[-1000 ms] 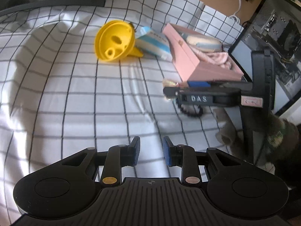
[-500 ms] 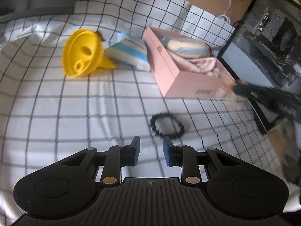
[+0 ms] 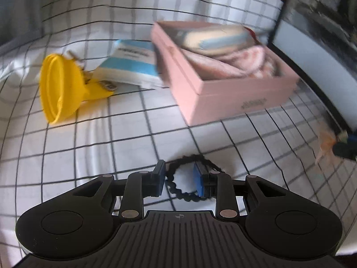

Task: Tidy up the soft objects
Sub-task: 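Grasp the black beaded bracelet with left gripper while right holds the pink bow, then carry the bracelet over the pink box and open the left gripper, then lower the pink bow into the pink box and open the right gripper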

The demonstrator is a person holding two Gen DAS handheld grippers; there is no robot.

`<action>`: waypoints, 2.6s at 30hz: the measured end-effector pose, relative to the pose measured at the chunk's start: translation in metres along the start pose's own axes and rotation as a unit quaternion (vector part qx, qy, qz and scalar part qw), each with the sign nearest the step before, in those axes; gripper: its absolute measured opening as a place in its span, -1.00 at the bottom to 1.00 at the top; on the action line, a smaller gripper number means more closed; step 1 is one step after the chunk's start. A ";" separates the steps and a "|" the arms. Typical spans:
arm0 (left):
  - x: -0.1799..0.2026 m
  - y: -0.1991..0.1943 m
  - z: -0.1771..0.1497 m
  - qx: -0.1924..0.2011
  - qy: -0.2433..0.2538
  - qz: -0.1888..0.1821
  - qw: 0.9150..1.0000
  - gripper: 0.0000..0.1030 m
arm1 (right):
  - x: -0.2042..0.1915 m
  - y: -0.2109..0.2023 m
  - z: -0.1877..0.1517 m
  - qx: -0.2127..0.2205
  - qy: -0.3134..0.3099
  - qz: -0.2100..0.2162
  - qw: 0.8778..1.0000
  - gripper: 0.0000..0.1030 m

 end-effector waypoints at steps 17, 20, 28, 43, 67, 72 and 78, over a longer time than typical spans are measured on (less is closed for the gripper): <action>0.026 -0.016 -0.020 0.022 0.055 0.003 0.998 -0.79 | -0.005 -0.008 0.001 0.016 -0.038 0.014 0.999 -0.52; 0.036 -0.033 -0.020 0.043 0.051 -0.007 0.998 -0.80 | -0.004 -0.018 0.004 0.025 -0.056 0.011 0.998 -0.52; 0.055 -0.114 0.062 0.193 0.096 -0.006 0.976 -0.79 | 0.004 -0.050 0.023 0.056 -0.046 0.014 0.997 -0.52; 0.010 0.001 0.165 0.185 -0.014 0.007 0.983 -0.64 | 0.012 -0.075 0.030 0.100 -0.013 0.008 0.995 -0.52; -0.064 -0.099 -0.054 0.119 -0.263 0.005 0.957 -0.65 | -0.017 0.135 0.139 -0.016 0.026 0.006 1.000 -0.53; -0.073 -0.099 -0.078 0.103 -0.290 0.017 0.951 -0.65 | -0.004 0.147 0.117 -0.038 0.021 -0.013 0.999 -0.51; -0.066 -0.088 -0.074 0.094 -0.273 0.009 0.957 -0.65 | -0.004 0.108 0.109 -0.012 -0.001 -0.011 1.000 0.13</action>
Point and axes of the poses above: each gripper's, at about its wrist camera, not at the fingertips, and y roughly the way its jaws point, x to its right, z to its top, the point moved 5 cm from there along y, roughly the way its jaws point, and after that the axes turned 14 degrees about y, right-handed, at the moved point
